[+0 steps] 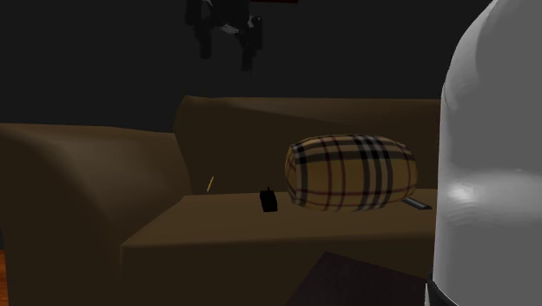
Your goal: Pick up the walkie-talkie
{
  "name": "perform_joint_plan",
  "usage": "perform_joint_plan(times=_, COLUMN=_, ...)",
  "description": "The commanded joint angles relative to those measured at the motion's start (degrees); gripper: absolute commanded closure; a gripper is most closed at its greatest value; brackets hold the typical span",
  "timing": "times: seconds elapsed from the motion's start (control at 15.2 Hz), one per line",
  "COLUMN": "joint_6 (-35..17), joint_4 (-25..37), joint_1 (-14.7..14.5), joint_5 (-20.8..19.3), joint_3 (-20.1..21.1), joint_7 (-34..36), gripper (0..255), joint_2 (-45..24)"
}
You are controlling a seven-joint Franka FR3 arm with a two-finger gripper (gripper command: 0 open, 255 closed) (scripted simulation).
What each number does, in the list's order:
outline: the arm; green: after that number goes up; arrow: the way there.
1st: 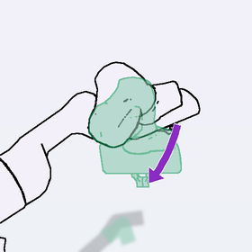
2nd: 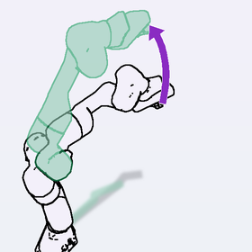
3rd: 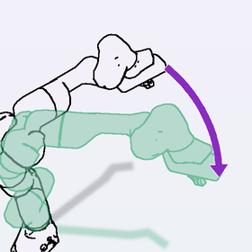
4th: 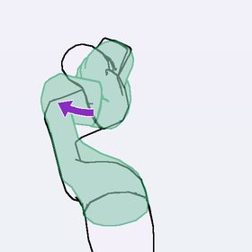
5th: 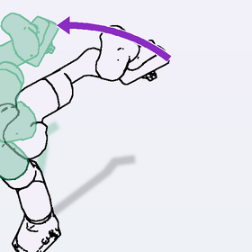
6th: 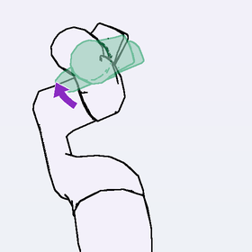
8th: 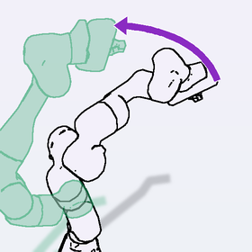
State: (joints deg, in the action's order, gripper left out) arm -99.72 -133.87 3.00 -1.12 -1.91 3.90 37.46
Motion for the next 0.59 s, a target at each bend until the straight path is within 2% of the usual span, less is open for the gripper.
perform_joint_plan(times=0.0, joint_6=-3.10, joint_4=-0.62, joint_1=0.95, joint_5=-0.65, joint_3=-1.30, joint_7=-0.48, gripper=0, joint_2=-2.60)
perform_joint_plan(times=0.53, joint_6=-13.71, joint_4=0.35, joint_1=4.21, joint_5=-1.99, joint_3=-6.37, joint_7=-2.35, gripper=0, joint_2=-14.82)
